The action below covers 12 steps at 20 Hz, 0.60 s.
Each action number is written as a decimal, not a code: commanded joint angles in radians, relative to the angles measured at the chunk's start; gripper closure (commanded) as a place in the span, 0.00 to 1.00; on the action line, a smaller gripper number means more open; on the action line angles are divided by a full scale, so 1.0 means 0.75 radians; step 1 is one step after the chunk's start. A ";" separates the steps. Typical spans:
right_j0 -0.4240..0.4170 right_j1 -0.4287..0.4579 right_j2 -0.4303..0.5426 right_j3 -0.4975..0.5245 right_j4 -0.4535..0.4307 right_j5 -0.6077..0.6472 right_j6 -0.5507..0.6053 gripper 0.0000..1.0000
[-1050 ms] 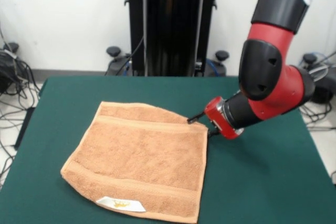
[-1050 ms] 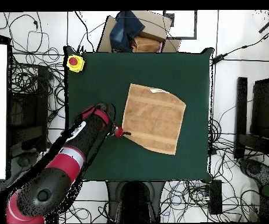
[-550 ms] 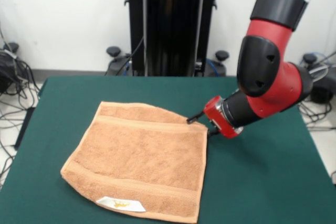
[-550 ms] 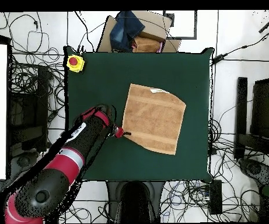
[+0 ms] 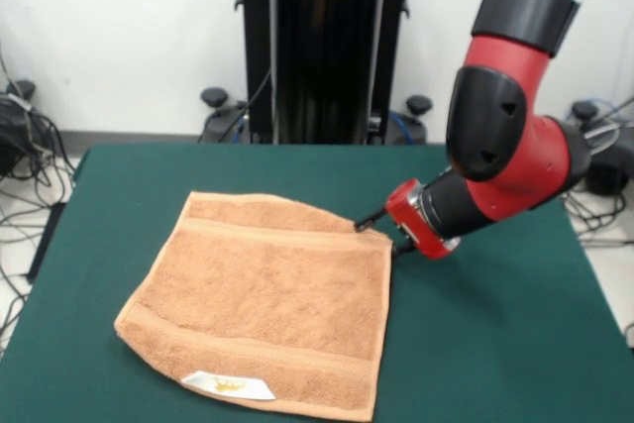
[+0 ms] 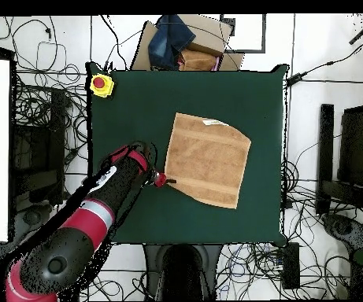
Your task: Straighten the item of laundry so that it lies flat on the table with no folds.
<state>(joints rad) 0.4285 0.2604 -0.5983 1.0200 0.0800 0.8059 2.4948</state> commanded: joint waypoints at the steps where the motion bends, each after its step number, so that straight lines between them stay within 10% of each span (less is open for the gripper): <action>1: 0.040 0.070 0.267 0.098 0.120 0.068 0.252 0.00; 12: 0.091 0.038 0.249 0.171 0.115 0.039 0.262 0.00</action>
<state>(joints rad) 0.4706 0.2505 -0.5869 1.0609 0.0929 0.8065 2.4948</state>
